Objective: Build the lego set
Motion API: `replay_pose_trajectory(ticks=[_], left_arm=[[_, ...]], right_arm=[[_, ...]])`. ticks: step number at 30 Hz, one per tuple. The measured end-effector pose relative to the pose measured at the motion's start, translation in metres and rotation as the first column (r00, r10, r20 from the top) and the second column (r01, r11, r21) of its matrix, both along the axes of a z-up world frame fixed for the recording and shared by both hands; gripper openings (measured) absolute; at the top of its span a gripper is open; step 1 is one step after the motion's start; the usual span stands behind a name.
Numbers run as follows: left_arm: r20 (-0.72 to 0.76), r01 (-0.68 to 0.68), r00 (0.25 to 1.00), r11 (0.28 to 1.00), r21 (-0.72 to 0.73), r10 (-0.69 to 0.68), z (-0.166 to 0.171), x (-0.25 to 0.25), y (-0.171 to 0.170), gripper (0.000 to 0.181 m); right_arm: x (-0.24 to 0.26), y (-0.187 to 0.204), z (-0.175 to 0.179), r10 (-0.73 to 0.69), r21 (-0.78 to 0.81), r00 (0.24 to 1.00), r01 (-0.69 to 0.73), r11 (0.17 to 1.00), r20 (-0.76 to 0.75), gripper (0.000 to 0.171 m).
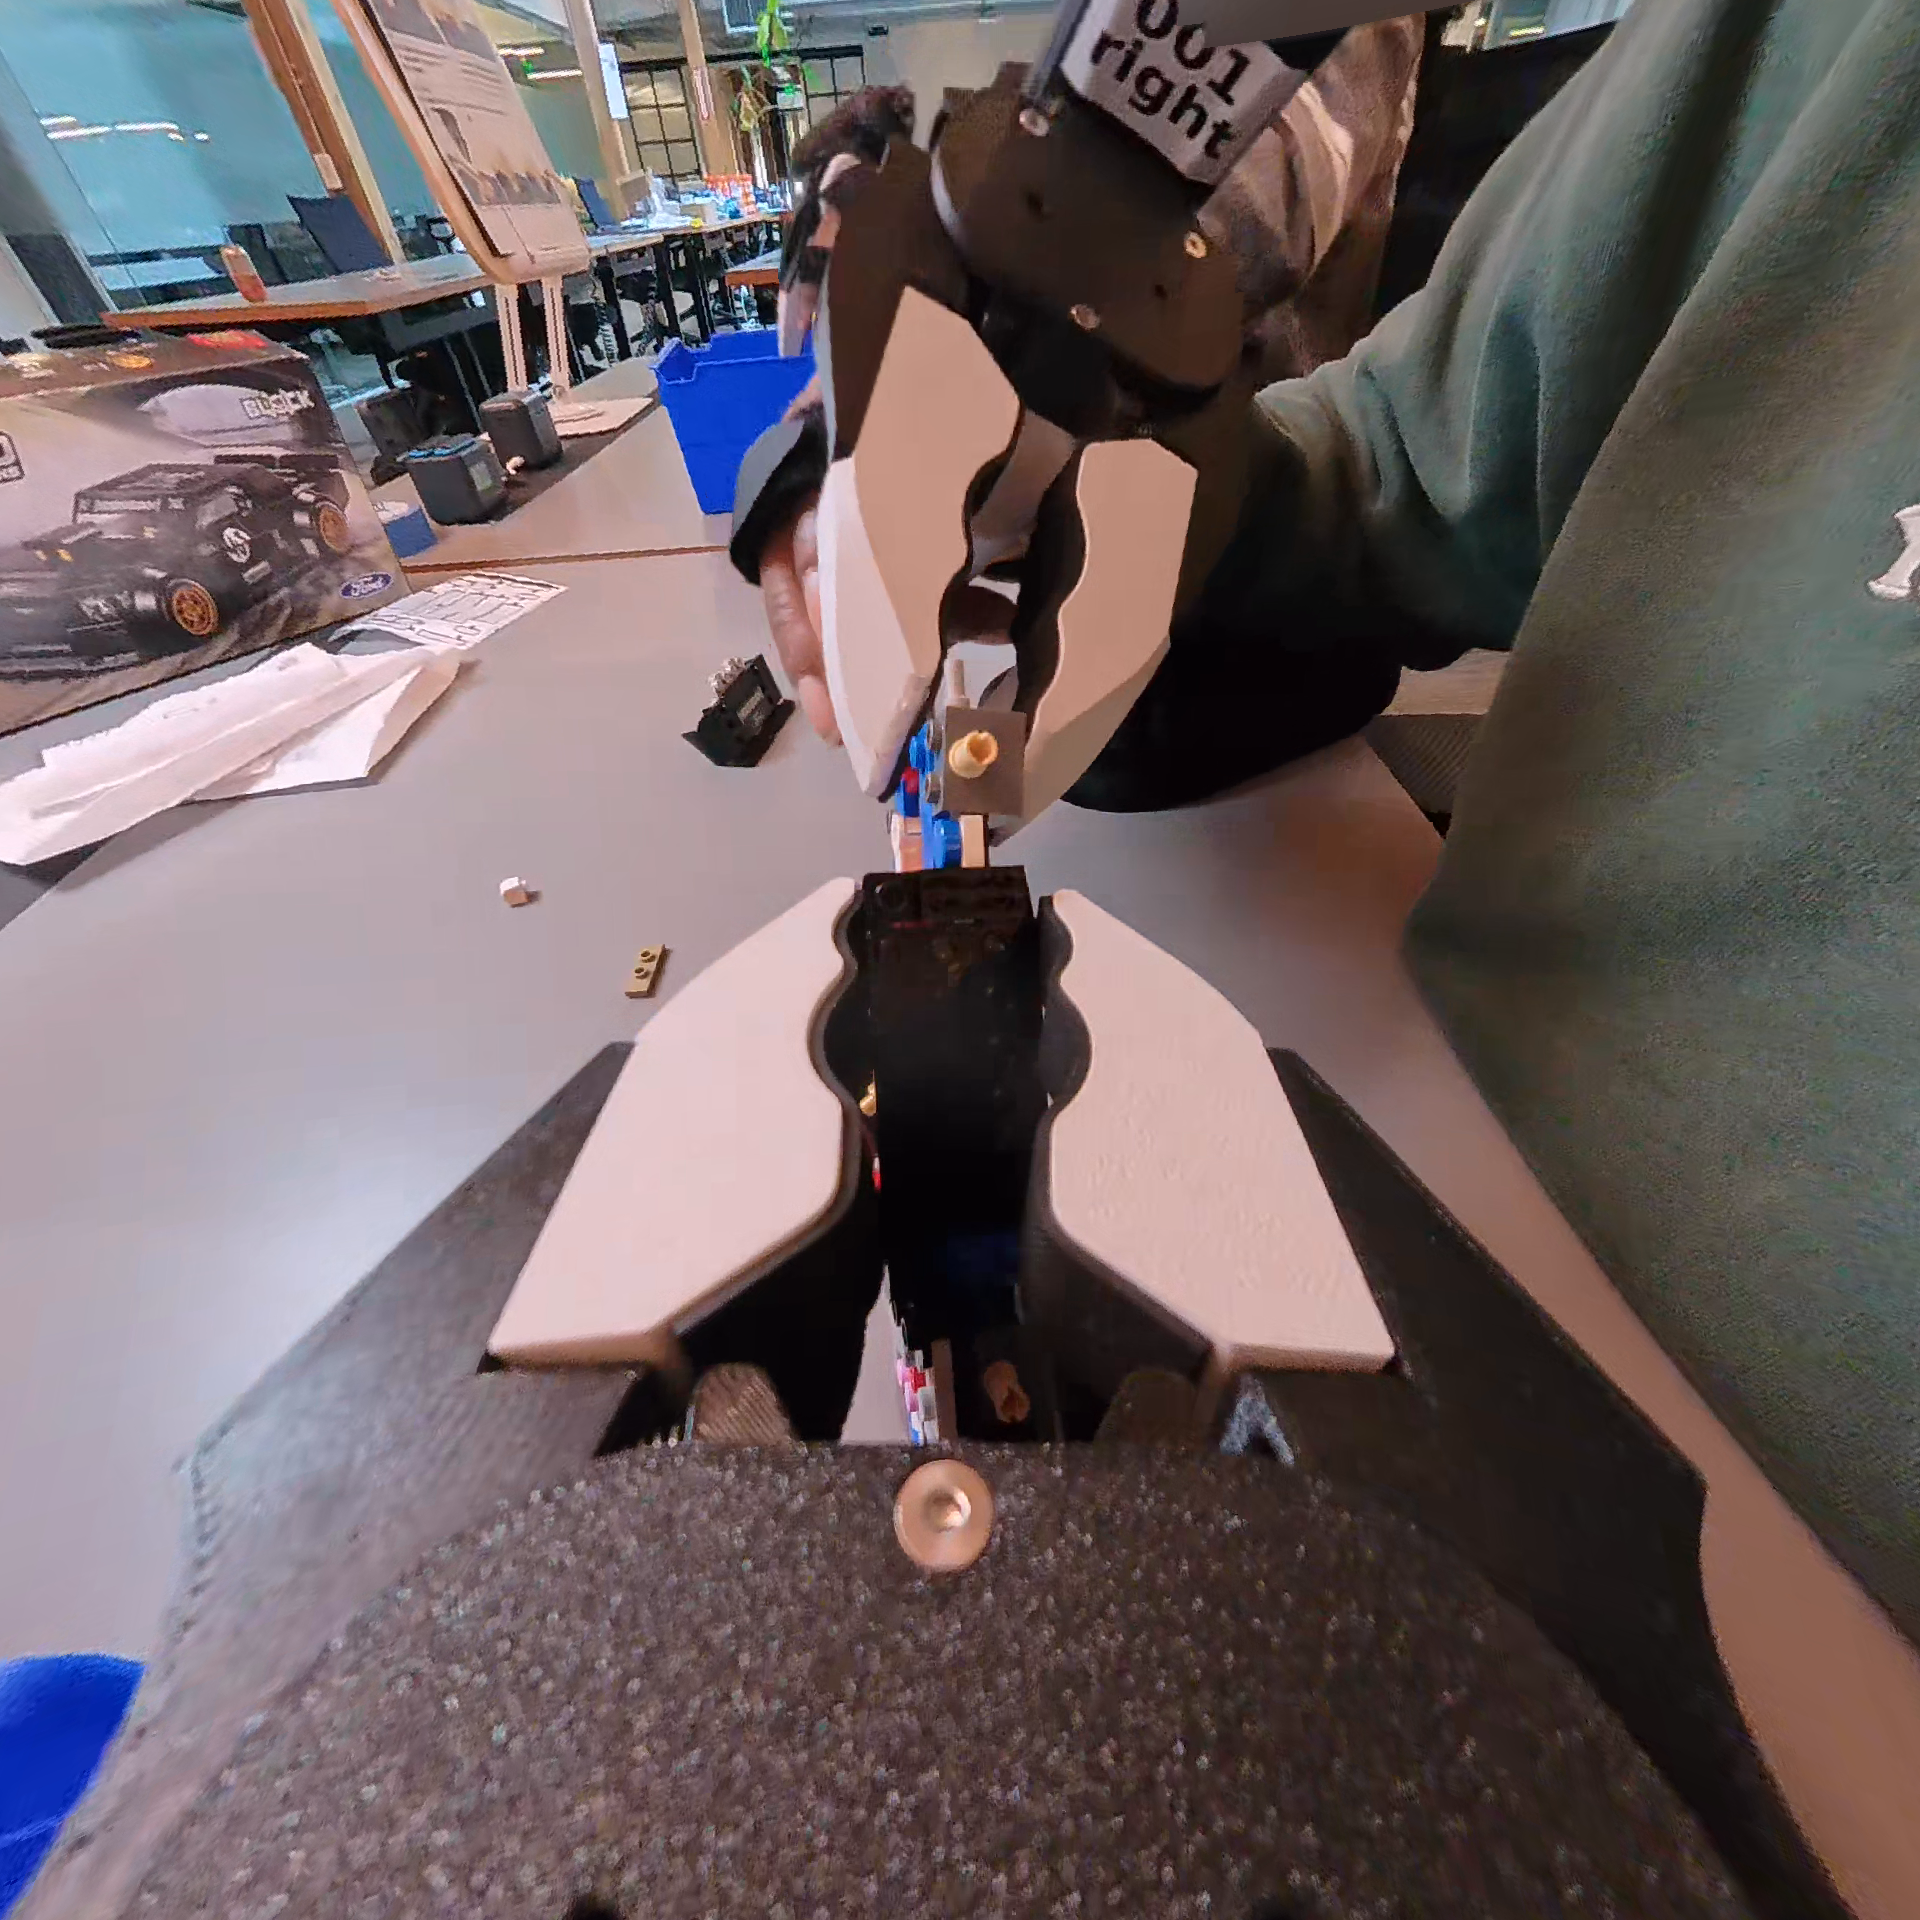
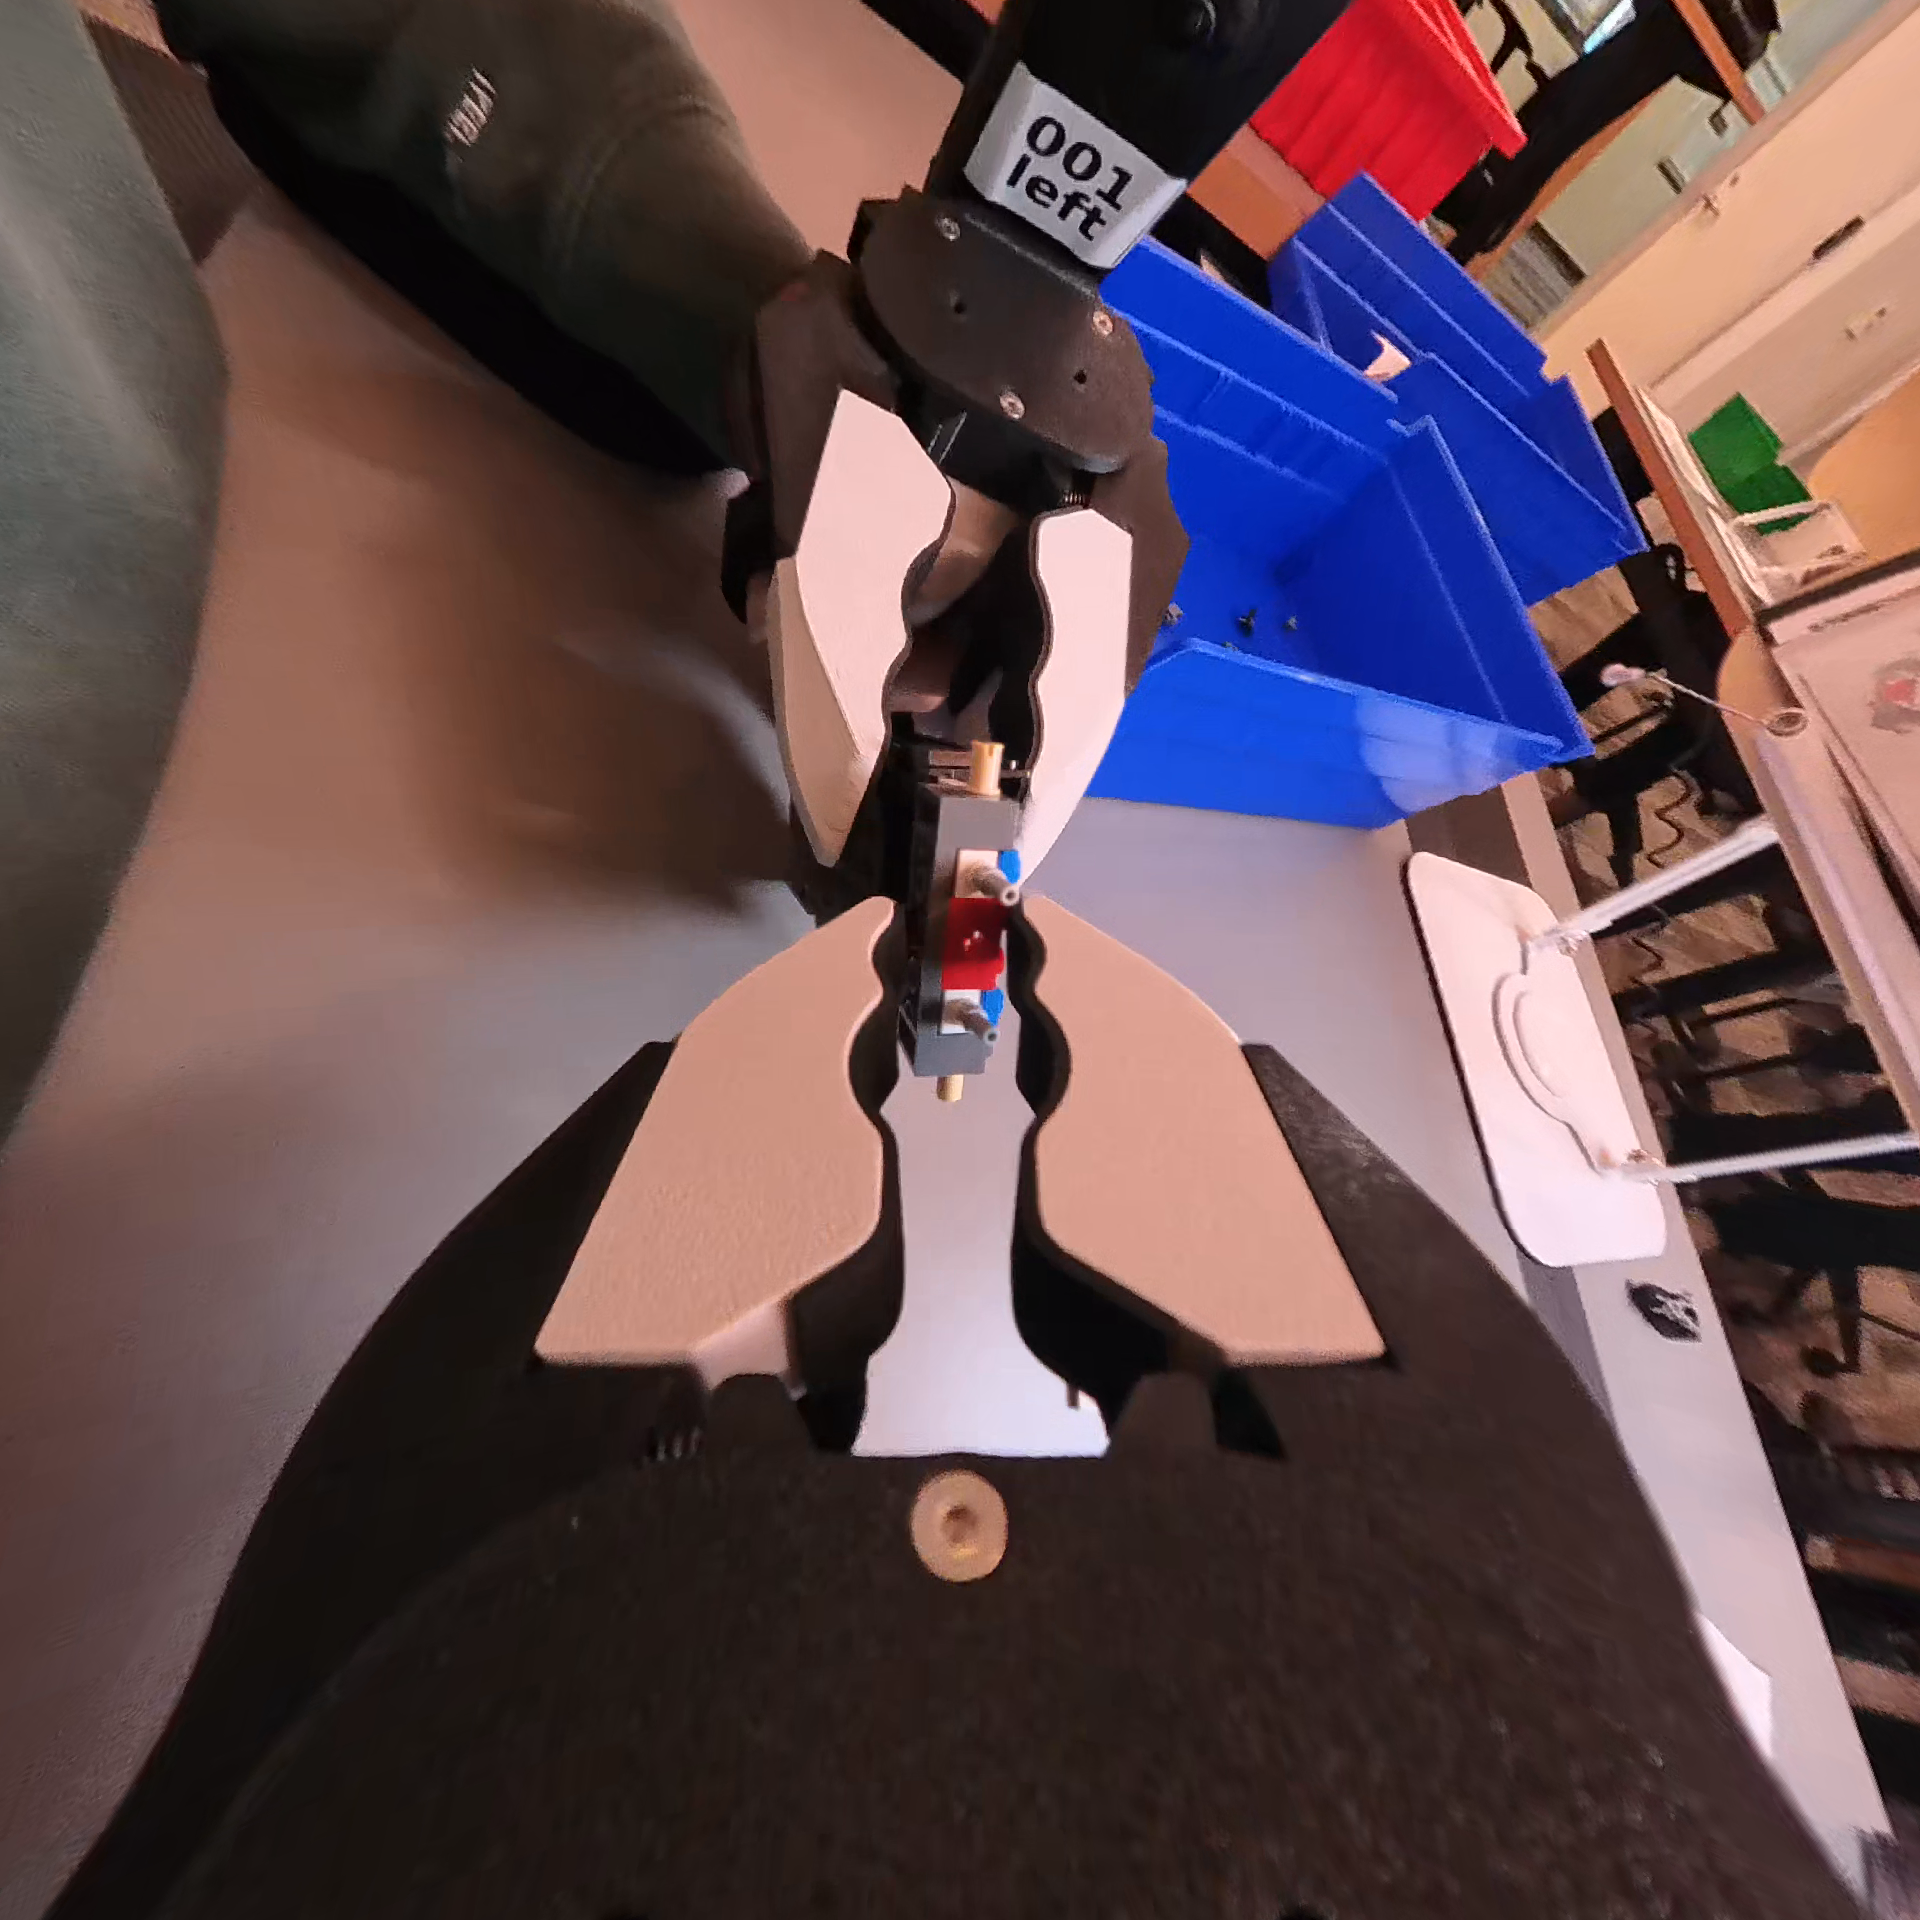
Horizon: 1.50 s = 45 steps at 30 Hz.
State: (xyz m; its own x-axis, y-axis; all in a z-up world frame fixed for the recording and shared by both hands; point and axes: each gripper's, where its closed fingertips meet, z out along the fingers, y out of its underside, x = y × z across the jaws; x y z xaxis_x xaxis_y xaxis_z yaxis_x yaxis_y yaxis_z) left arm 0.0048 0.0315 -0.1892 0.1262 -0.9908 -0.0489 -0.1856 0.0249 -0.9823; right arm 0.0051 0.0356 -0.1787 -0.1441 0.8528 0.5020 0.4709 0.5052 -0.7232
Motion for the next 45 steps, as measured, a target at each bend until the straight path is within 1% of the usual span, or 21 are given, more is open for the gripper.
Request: replay_pose_trajectory(ticks=[2,5,7,8,10,11,13,15,19,21,24,26,28,32,34,36,40,43,45], left_arm=[[0.014,0.02,1.0,0.999,-0.032,-0.019,0.001,0.0,-0.001,0.029],[0.041,0.06,0.998,0.996,-0.072,-0.057,0.002,-0.001,-0.004,0.029],[0.101,0.048,0.994,0.987,-0.152,-0.033,0.006,-0.01,0.007,0.029],[0.116,0.041,0.993,0.984,-0.175,-0.021,0.006,-0.017,0.012,0.029],[0.061,0.045,0.997,0.995,-0.092,-0.04,0.003,-0.016,0.004,0.03],[0.054,0.043,0.998,0.996,-0.074,-0.039,0.003,-0.012,0.002,0.03],[0.055,0.035,0.998,0.997,-0.07,-0.031,0.004,-0.006,0.003,0.03],[0.051,0.003,0.999,1.0,-0.028,-0.002,0.006,-0.006,0.007,0.03],[0.009,-0.062,0.998,0.995,0.076,0.062,0.003,-0.006,0.013,0.029],[-0.042,-0.091,0.994,0.981,0.173,0.099,-0.001,-0.004,0.015,0.029],[-0.118,-0.112,0.98,0.933,0.343,0.161,-0.01,0.0,0.017,0.029],[-0.177,-0.104,0.963,0.885,0.454,0.204,-0.018,0.001,0.019,0.03],[-0.244,-0.064,0.94,0.828,0.558,0.237,-0.029,0.002,0.019,0.029],[-0.35,0.037,0.893,0.728,0.684,0.284,-0.049,0.007,0.019,0.029],[-0.392,0.089,0.873,0.695,0.714,0.291,-0.058,0.008,0.017,0.029],[-0.421,0.124,0.853,0.664,0.737,0.308,-0.064,0.009,0.016,0.029],[-0.453,0.179,0.833,0.619,0.765,0.318,-0.073,0.012,0.011,0.03],[-0.47,0.214,0.823,0.591,0.778,0.32,-0.08,0.014,0.006,0.03],[-0.462,0.217,0.826,0.575,0.789,0.323,-0.08,0.016,0.003,0.03]], right_arm=[[0.0,-0.001,0.001,-0.009,0.017,1.0,0.009,1.0,0.004,0.018],[-0.001,-0.005,0.003,0.015,0.021,0.999,-0.014,1.0,-0.031,0.017],[0.0,-0.019,0.006,0.099,0.031,0.993,-0.097,0.995,-0.063,0.015],[-0.001,-0.024,0.007,0.118,0.039,0.99,-0.115,0.993,-0.074,0.015],[-0.002,-0.021,0.004,0.094,0.108,0.993,-0.087,0.99,-0.064,0.015],[-0.002,-0.021,0.005,0.099,0.099,0.992,-0.091,0.991,-0.077,0.015],[0.0,-0.024,0.01,0.124,0.028,0.987,-0.121,0.992,-0.106,0.015],[0.003,-0.026,0.014,0.146,0.021,0.982,-0.145,0.989,-0.119,0.015],[0.011,-0.016,-0.003,0.119,0.055,0.993,-0.117,0.992,-0.026,0.016],[0.017,-0.005,-0.019,0.086,0.093,0.995,-0.09,0.992,0.048,0.016],[0.026,0.0,-0.038,0.069,0.092,0.988,-0.082,0.992,0.137,0.016],[0.032,0.004,-0.047,0.051,0.078,0.982,-0.066,0.995,0.181,0.016],[0.042,0.013,-0.058,0.014,0.09,0.97,-0.037,0.995,0.244,0.016],[0.06,0.032,-0.084,-0.08,0.125,0.927,0.036,0.992,0.366,0.016],[0.066,0.04,-0.096,-0.124,0.16,0.899,0.06,0.985,0.421,0.016],[0.068,0.043,-0.101,-0.149,0.175,0.882,0.078,0.982,0.446,0.016],[0.065,0.037,-0.102,-0.137,0.114,0.881,0.095,0.989,0.453,0.018],[0.066,0.03,-0.1,-0.119,0.011,0.88,0.128,0.992,0.461,0.03],[0.068,0.026,-0.098,-0.103,-0.085,0.882,0.159,0.984,0.459,0.043]])
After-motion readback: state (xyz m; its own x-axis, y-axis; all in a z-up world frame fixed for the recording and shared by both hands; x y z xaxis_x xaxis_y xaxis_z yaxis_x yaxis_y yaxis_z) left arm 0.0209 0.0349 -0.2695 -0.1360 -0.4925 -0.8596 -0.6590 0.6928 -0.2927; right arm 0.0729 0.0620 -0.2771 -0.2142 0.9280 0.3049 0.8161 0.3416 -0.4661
